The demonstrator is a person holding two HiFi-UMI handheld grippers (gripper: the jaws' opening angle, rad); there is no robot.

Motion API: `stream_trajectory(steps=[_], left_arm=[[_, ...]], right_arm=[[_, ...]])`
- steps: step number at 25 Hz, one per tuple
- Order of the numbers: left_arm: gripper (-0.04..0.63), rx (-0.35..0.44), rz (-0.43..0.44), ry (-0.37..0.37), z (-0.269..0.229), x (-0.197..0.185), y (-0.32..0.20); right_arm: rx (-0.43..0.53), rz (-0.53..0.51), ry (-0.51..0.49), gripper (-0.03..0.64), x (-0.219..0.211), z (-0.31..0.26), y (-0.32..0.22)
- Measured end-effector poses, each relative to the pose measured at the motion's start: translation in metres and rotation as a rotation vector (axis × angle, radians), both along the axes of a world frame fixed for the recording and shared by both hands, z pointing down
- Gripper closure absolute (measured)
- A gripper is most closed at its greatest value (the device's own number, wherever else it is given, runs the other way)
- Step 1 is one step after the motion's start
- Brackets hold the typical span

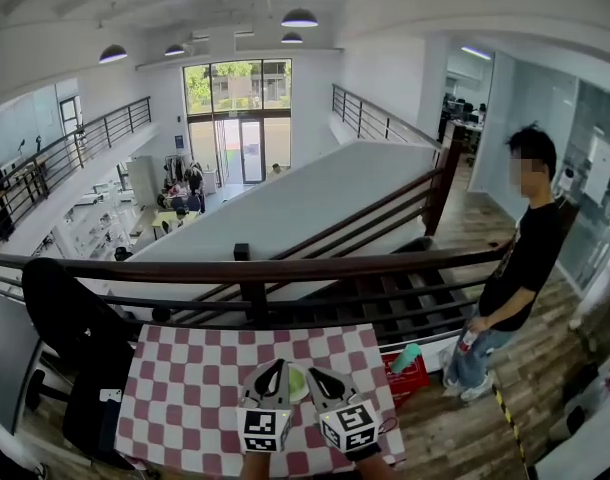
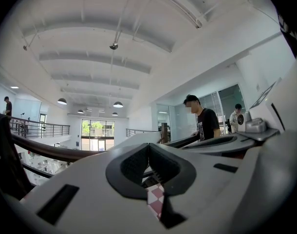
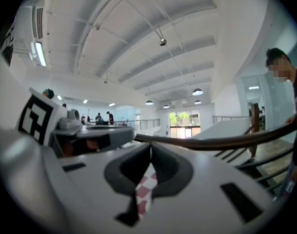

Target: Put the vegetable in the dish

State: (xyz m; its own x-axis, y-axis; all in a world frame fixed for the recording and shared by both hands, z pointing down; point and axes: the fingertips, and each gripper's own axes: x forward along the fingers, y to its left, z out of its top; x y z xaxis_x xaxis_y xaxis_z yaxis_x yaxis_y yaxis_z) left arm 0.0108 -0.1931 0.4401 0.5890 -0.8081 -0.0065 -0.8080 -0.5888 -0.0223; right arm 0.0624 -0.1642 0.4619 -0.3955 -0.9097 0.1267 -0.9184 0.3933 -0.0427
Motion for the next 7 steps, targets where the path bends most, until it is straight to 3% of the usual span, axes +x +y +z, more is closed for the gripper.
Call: stream_trajectory(steps=[7], left_arm=[[0.572, -0.023, -0.026, 0.004, 0.023, 0.018, 0.006]], right_arm=[[-0.028, 0.008, 0.041, 0.598, 0.013, 0.02, 0.019]])
